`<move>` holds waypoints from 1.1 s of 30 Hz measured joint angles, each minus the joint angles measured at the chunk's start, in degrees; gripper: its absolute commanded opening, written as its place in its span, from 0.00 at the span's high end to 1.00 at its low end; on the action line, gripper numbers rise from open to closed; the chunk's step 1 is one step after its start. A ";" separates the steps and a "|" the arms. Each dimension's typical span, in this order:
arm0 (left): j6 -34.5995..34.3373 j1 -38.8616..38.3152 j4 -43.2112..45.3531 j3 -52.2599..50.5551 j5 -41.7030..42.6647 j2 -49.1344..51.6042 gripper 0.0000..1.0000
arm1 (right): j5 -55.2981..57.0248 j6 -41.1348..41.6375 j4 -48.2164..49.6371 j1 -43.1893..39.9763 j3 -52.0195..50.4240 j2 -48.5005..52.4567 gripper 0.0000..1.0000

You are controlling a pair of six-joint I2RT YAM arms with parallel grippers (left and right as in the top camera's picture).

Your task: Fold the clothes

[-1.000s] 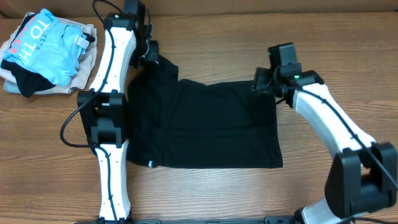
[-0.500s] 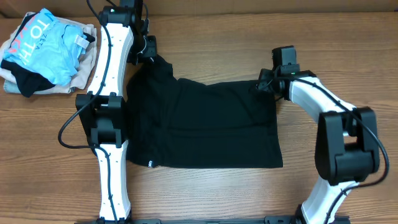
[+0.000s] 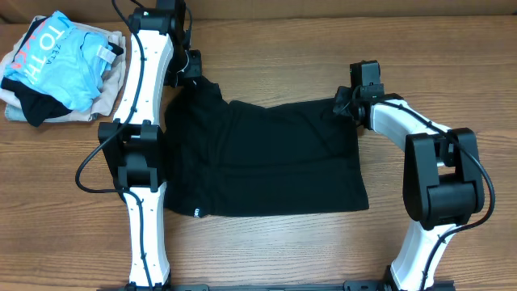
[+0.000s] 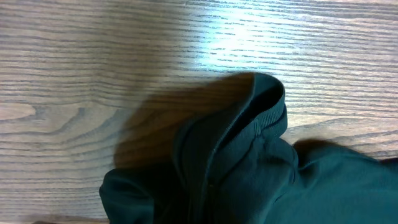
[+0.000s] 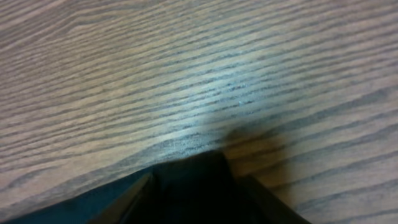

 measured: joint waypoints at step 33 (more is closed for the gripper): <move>-0.39 1.44 -15.37 13.81 1.64 0.37 0.96 | -8.72 -5.77 -49.90 0.00 25.88 -0.04 0.96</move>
